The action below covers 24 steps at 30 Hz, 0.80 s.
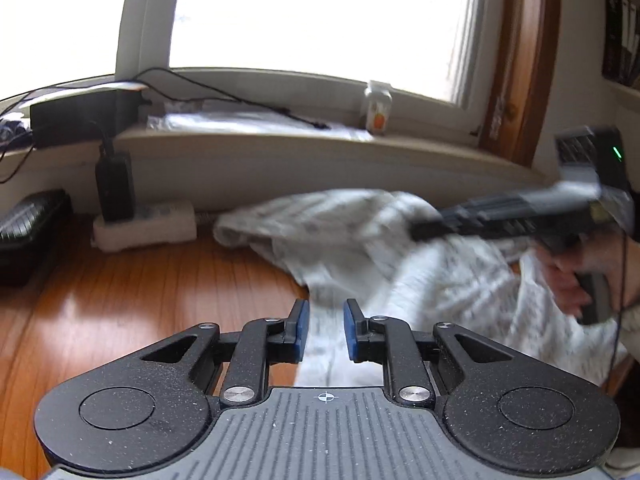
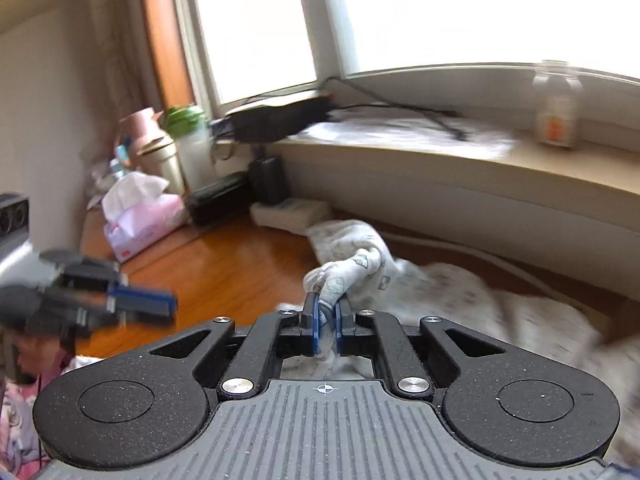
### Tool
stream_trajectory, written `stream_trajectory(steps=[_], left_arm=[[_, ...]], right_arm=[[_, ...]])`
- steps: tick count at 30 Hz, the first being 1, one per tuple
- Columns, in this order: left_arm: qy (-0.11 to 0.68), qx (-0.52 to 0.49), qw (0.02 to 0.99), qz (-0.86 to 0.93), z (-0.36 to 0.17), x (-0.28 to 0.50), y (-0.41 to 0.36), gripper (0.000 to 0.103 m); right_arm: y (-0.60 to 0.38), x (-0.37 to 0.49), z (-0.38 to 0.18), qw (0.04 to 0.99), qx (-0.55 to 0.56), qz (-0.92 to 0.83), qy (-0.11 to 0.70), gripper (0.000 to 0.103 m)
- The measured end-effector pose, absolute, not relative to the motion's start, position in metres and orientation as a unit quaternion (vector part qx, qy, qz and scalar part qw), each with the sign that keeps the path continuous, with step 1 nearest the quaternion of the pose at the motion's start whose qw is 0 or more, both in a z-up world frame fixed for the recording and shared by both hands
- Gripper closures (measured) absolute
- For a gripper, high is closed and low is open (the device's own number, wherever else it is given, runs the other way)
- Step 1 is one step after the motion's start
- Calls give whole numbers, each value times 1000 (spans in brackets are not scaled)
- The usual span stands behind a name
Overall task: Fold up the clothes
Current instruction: 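Grasp the sheet edge with the right gripper while the left gripper grasps nearby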
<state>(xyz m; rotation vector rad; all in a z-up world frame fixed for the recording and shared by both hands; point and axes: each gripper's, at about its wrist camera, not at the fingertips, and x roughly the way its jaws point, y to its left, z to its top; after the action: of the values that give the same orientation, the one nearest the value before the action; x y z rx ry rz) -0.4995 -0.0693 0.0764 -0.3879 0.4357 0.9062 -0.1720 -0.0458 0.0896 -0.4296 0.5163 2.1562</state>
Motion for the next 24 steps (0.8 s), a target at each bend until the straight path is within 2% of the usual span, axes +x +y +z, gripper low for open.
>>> stream_trajectory(steps=[5, 6, 7, 8, 14, 16, 18, 19, 20, 22, 24], left_arm=[[213, -235, 847, 426, 67, -486, -13, 82], [222, -242, 845, 422, 62, -481, -5, 79], [230, -250, 843, 417, 57, -475, 3, 69], [237, -250, 843, 414, 52, -470, 7, 65], [260, -256, 838, 406, 34, -447, 18, 62], [267, -259, 836, 404, 28, -440, 20, 63], [271, -244, 837, 407, 27, -436, 18, 67], [274, -242, 836, 409, 27, -436, 18, 85], [280, -226, 833, 421, 30, -438, 15, 95], [291, -194, 825, 444, 36, -442, 9, 97], [299, -165, 815, 467, 45, -452, 3, 97]], right_arm=[[-41, -153, 69, 441, -186, 847, 230, 94], [-39, -151, 66, 442, -182, 846, 236, 94], [-38, -150, 64, 441, -180, 847, 237, 94], [-37, -149, 62, 440, -178, 847, 239, 94], [-36, -150, 49, 436, -176, 849, 239, 87], [-35, -146, 47, 431, -165, 853, 245, 68], [-36, -141, 43, 426, -154, 857, 244, 62], [-39, -139, 45, 427, -145, 860, 239, 59], [-41, -137, 47, 427, -136, 863, 234, 55], [-46, -133, 51, 426, -116, 869, 224, 36], [-46, -128, 55, 420, -103, 872, 230, 34]])
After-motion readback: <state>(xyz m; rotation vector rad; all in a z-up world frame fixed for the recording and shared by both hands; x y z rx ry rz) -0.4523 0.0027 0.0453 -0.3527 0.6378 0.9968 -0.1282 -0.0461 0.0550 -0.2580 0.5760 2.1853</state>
